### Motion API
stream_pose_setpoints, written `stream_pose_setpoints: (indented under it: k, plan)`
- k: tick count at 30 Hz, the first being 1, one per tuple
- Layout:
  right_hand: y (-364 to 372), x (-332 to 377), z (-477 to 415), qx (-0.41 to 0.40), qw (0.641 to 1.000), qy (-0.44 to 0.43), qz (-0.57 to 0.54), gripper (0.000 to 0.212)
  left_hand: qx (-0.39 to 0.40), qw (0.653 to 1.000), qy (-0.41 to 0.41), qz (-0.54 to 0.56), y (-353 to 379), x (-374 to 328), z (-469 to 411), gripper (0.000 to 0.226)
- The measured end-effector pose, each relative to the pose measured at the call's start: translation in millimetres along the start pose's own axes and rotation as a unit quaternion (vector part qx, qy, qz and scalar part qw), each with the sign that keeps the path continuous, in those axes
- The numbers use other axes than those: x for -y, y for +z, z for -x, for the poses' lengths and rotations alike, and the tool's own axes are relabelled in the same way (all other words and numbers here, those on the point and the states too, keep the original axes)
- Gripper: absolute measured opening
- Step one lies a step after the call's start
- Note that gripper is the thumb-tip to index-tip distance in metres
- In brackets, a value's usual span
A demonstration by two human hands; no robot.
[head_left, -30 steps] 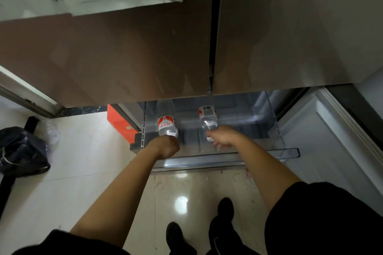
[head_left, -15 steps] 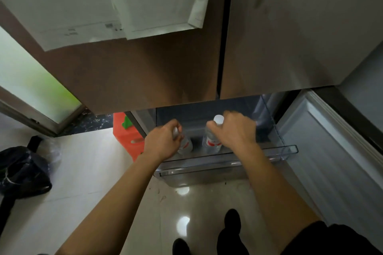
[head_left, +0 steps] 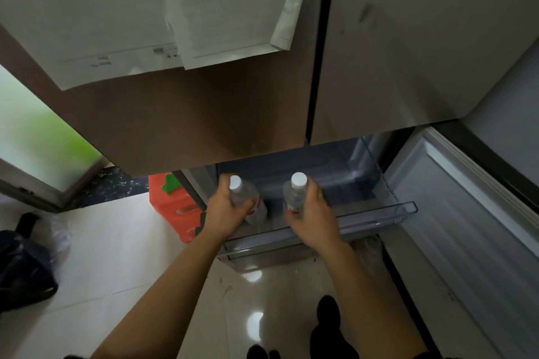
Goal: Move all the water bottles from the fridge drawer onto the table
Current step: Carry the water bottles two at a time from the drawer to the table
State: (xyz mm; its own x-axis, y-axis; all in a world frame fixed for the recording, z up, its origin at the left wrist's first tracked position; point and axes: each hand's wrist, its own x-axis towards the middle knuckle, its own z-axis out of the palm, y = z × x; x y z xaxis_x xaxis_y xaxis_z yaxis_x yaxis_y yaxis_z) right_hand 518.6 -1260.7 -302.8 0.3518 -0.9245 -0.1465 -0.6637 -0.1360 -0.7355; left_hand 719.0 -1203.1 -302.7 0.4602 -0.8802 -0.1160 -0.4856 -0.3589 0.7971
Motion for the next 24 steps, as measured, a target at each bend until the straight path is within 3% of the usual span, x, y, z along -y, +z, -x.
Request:
stream_pose_setpoints:
  k: [6,14,19,24]
  plan:
    - [7.9,-3.5,-10.8,-0.007,0.998,0.037,0.050,0.092,-0.014,1.000,-0.018,0.015,21.1,13.2,5.2,0.070]
    - [2.0,-8.8,-21.9,0.021,0.999,0.020,0.042,0.079,-0.067,0.996,-0.055,0.012,26.2,4.0,9.1,0.079]
    - [1.7,-5.7,-16.5,0.059,0.998,-0.017,0.011,0.078,-0.176,0.979,-0.068,0.080,18.1,-15.2,43.8,0.085]
    - [-1.6,27.7,-15.9,0.108,0.985,-0.127,-0.040,0.078,-0.298,0.935,-0.074,0.180,-4.9,-37.9,85.0,0.073]
